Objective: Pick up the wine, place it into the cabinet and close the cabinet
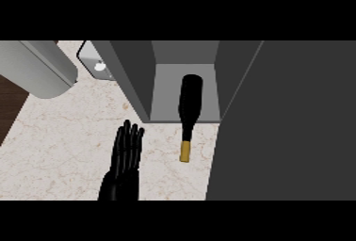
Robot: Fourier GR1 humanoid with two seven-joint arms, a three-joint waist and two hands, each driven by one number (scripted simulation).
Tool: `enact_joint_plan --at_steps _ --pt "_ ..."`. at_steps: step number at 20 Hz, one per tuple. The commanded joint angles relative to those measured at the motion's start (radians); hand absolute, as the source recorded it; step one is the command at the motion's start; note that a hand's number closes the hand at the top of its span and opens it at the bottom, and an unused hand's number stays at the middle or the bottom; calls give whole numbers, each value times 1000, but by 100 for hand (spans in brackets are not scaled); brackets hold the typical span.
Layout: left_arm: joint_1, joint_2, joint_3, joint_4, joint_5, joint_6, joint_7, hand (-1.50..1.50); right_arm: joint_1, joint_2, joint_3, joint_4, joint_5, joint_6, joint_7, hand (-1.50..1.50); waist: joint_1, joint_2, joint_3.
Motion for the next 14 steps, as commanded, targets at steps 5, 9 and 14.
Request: enact_joint_plan --at_steps 5,9,14 --pt "113 196 64 -194 38 -149 43 -150 22 -16 35 -20 -108 70 11 150 1 2 0" --pt "212 220 78 -196 38 -212 -32 -150 157 -10 125 -113 -65 107 -13 150 -3 0 0" --pt "244 294 190 -255 107 -260 -10 -150 162 34 173 -75 -182 76 83 150 2 1 -1"
